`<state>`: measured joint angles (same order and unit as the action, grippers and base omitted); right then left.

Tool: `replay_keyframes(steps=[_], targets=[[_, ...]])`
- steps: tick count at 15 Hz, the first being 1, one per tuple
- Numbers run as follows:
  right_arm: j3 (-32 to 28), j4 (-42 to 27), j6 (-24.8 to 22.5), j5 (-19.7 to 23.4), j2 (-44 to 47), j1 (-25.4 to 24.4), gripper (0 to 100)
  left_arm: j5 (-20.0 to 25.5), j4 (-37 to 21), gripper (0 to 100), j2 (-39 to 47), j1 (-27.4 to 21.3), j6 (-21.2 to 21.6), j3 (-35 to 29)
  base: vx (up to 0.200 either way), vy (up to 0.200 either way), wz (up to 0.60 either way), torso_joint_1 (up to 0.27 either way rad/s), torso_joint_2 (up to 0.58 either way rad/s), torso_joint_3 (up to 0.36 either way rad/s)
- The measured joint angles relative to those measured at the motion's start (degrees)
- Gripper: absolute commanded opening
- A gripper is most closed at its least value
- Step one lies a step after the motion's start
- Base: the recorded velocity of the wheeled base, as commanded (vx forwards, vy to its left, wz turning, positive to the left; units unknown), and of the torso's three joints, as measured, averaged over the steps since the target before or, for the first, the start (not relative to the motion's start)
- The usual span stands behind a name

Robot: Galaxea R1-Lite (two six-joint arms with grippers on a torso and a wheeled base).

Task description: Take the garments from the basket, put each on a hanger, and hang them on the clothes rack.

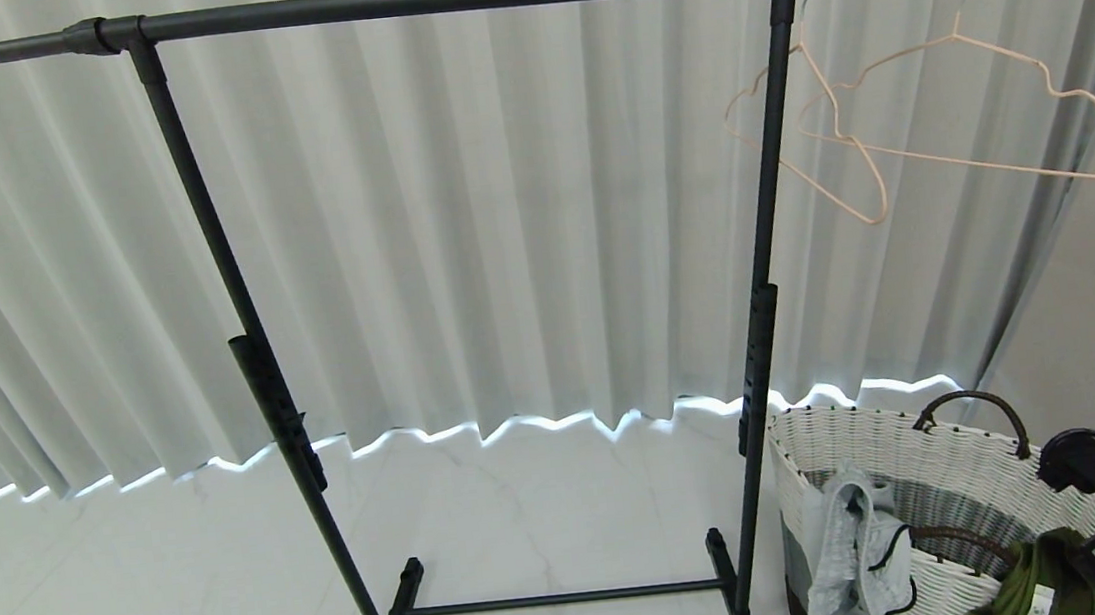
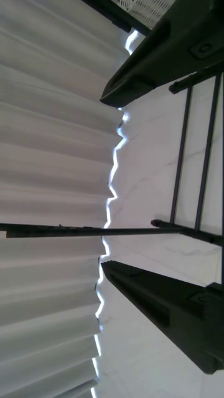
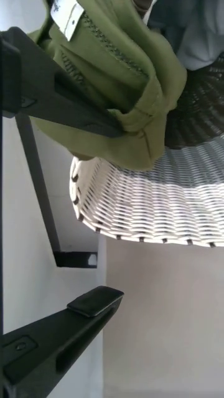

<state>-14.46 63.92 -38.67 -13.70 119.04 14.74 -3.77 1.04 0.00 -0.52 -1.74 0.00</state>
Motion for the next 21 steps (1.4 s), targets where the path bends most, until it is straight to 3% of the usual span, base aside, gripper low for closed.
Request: replay_keyframes(steps=[5,15,21], targets=[[0.7,3.7,0.2,2.3,0.9,-0.4,100,0.0,0.0,100,0.0,0.0,0.0,0.0,0.0,0.0,0.0,0.0,0.0,0.0],[6.2,3.9,-0.4,7.0,-1.8,-0.5,100,0.0,0.0,100,0.0,0.0,0.0,0.0,0.0,0.0,0.0,0.0,0.0,0.0],[1.5,4.0,-0.9,6.4,2.0,1.1,100,0.0,0.0,100,0.0,0.0,0.0,0.0,0.0,0.0,0.0,0.0,0.0,0.0]])
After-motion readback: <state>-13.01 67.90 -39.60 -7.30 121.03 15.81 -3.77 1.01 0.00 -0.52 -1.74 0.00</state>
